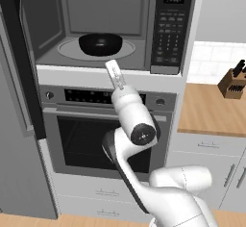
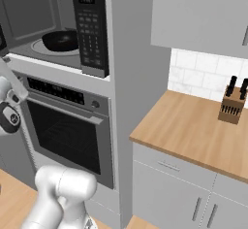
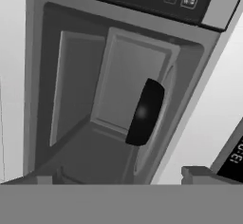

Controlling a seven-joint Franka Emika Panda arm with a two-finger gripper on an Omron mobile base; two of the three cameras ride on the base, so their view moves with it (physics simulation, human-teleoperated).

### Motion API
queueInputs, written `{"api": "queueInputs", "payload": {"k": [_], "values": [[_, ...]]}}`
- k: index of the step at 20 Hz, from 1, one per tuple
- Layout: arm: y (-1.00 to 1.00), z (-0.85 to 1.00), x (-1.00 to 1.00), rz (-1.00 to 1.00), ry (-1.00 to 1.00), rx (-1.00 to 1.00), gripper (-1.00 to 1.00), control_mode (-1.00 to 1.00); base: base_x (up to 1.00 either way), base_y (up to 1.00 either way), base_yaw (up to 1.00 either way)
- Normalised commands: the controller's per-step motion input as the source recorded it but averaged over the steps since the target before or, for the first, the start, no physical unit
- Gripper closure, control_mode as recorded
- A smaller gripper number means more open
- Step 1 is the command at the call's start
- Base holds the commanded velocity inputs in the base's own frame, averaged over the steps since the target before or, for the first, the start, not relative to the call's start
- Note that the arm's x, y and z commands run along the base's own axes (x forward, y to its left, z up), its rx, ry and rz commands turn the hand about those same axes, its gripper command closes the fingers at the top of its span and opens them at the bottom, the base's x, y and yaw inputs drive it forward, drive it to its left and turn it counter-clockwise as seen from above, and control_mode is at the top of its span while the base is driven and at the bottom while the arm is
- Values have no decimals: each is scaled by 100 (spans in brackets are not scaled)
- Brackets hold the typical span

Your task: Open the microwave, place the bowl with waffle inside the microwave, then close the microwave door and turn it on.

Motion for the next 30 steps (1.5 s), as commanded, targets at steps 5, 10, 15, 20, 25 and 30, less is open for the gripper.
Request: {"api": "queueInputs", "payload": {"k": [5, 10, 15, 20, 25, 30], "values": [[4, -19, -51, -14, 23, -22, -100, -100, 0, 0, 0], [-23, -58, -31, -3, 3, -17, -100, -100, 0, 0, 0], [-46, -58, -19, 0, 0, -13, -100, -100, 0, 0, 0], [-38, -60, -5, 0, 0, -16, -100, -100, 0, 0, 0], [-3, -75, 0, 0, -8, -27, -100, -100, 0, 0, 0], [0, -74, 0, 0, -15, -28, -100, -100, 0, 0, 0]]}}
